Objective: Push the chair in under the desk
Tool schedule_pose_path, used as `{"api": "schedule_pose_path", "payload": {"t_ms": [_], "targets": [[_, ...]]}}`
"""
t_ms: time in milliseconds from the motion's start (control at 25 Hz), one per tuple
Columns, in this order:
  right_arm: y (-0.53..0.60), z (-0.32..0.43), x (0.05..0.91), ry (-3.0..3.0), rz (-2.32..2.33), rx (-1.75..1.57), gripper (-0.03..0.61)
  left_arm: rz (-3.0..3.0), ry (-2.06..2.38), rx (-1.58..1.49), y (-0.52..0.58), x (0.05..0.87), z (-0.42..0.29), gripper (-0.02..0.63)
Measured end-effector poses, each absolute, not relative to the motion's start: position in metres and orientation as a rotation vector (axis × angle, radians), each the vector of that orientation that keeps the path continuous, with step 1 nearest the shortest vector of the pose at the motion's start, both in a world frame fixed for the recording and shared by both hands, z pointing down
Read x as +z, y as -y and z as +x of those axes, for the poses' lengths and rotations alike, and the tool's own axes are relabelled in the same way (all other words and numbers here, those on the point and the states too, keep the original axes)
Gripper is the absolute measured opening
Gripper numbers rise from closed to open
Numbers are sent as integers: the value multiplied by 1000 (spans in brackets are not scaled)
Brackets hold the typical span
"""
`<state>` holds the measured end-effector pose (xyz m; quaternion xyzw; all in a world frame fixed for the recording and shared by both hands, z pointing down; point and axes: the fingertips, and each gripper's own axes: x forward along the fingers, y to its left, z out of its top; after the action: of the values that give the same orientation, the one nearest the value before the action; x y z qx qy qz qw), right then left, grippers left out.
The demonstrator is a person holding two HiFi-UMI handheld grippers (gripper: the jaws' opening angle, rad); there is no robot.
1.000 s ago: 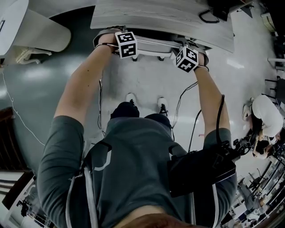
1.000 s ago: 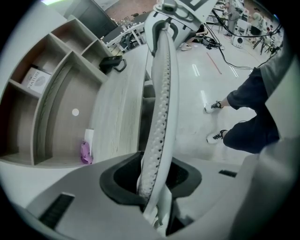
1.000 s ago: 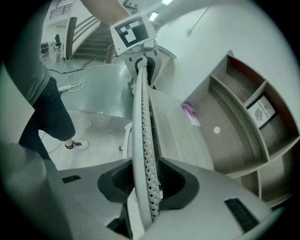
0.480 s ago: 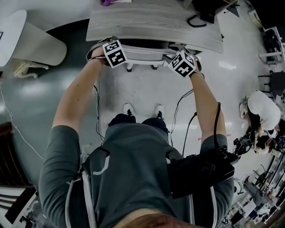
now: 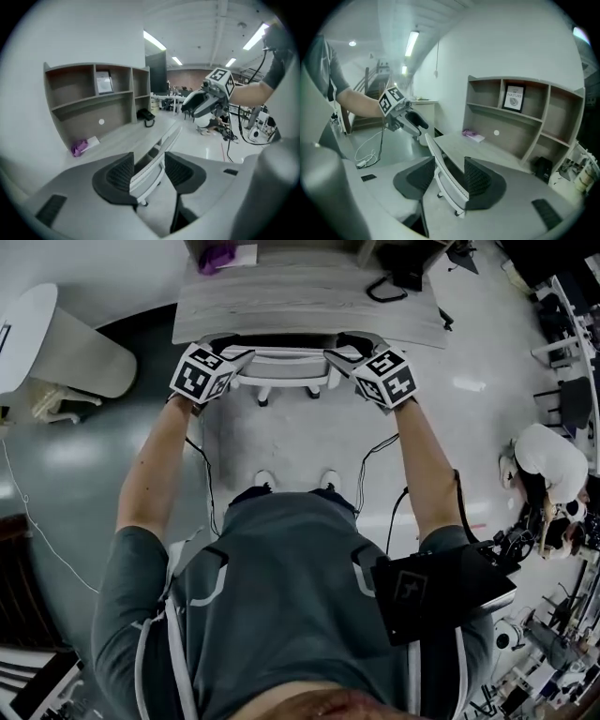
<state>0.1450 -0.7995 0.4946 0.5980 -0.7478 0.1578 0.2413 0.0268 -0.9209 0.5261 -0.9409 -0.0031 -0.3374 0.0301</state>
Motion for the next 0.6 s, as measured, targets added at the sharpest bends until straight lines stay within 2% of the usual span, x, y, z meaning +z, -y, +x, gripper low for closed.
{"api": "schedule_pose_path", "payload": {"t_ms": [80, 320, 440, 600], "targets": [[789, 148, 474, 2041, 1699, 410, 200, -2946, -34, -913, 911, 504, 25, 204], [753, 157, 399, 2115, 1942, 320, 139, -3104, -205, -528, 881, 435, 9, 114], [735, 162, 370, 2123, 2059, 262, 116, -3195, -266, -298, 866, 395, -2, 37], [709, 161, 347, 2151, 2179, 300, 60, -3254, -341, -151, 847, 354, -16, 9]]}}
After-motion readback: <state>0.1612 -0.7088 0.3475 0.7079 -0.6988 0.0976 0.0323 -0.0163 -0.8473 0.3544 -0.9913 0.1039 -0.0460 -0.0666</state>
